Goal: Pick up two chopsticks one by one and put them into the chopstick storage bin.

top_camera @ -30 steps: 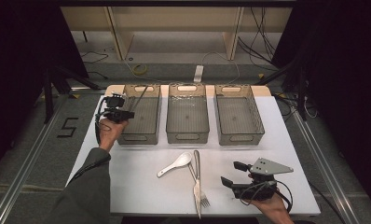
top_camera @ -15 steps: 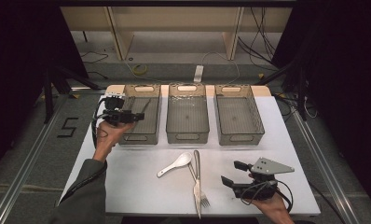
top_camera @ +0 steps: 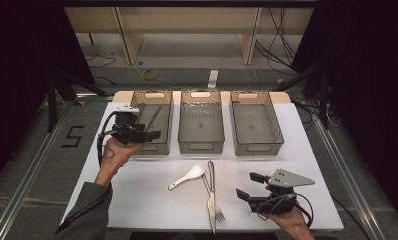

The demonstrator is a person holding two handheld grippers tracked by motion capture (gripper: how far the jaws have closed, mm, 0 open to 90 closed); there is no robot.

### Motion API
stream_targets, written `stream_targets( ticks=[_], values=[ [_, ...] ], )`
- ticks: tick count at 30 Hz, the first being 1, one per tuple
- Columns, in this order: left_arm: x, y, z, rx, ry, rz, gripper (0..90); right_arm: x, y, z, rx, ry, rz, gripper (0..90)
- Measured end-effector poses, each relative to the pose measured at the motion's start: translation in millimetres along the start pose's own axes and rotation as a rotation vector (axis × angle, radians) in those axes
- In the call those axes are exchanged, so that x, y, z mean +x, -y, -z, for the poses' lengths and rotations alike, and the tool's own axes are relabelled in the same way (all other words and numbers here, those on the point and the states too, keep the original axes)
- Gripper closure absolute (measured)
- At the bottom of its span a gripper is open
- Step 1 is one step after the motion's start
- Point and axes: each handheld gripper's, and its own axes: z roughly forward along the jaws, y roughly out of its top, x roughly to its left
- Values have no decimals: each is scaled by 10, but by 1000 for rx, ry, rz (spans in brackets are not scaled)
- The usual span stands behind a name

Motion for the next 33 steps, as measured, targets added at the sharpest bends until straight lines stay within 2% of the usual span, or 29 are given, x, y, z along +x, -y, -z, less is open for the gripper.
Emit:
stream_targets(
  ticks=[9, 20, 25, 26, 31, 33],
  values=[
    [-202, 58, -85, 56, 21, -57, 225, -10, 4, 4, -3, 5, -3, 270],
    [-367, 140, -150, 92, 52, -95, 207, -20, 12, -6, -2, 6, -11, 268],
    [-440, 178, -163, 95, 81, -105, 184, -30, 16, -10, -3, 6, -16, 262],
    [-446, 187, -171, 105, 88, -119, 183, -35, 17, -9, -4, 6, -17, 261],
    [-512, 245, -244, 139, 94, -132, 180, -54, 22, -2, -11, 8, -29, 260],
    [-561, 272, -282, 161, 104, -153, 180, -57, 25, 0, -9, 10, -27, 260]
  ],
)
